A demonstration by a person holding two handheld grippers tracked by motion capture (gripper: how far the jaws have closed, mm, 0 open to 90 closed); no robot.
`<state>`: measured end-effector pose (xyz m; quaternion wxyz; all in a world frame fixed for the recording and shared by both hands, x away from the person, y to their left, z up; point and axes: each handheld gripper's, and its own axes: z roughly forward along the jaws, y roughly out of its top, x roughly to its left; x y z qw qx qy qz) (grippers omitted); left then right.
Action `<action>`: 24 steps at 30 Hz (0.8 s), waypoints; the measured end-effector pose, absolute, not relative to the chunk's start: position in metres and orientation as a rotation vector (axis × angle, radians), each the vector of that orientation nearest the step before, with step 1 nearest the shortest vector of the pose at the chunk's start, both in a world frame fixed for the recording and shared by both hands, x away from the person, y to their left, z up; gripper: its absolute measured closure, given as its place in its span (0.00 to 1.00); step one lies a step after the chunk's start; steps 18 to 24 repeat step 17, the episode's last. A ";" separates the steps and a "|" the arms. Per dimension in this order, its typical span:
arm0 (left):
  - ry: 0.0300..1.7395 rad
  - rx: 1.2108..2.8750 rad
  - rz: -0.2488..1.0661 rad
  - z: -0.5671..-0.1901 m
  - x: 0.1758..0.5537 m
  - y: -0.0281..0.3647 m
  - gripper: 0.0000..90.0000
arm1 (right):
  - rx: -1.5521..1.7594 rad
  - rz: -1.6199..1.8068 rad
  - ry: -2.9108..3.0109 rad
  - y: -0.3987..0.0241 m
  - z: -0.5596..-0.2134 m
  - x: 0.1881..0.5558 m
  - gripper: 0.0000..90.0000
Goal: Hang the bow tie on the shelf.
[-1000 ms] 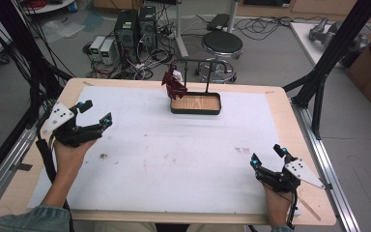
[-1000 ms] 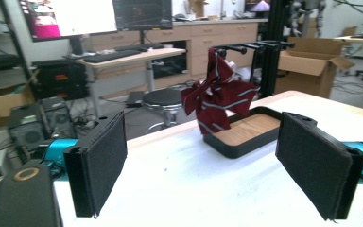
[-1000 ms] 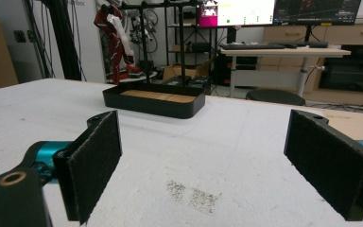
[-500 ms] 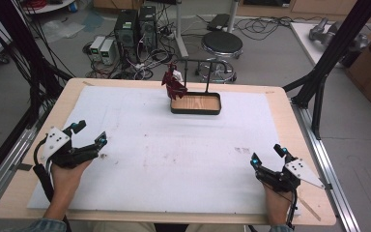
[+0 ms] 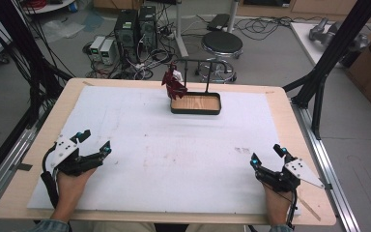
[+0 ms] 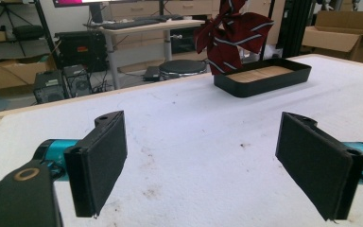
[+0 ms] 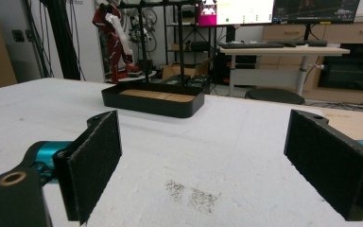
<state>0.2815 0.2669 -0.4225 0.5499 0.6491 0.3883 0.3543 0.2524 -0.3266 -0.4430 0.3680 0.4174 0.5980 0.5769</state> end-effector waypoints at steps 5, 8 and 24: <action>0.942 1.526 0.845 -0.425 0.283 0.270 0.20 | 1.070 1.476 1.540 -0.327 -0.443 0.253 0.12; 0.946 1.527 0.841 -0.426 0.283 0.272 0.20 | 1.072 1.478 1.536 -0.327 -0.443 0.252 0.12; 0.950 1.536 0.841 -0.427 0.285 0.270 0.20 | 1.074 1.476 1.539 -0.327 -0.444 0.252 0.12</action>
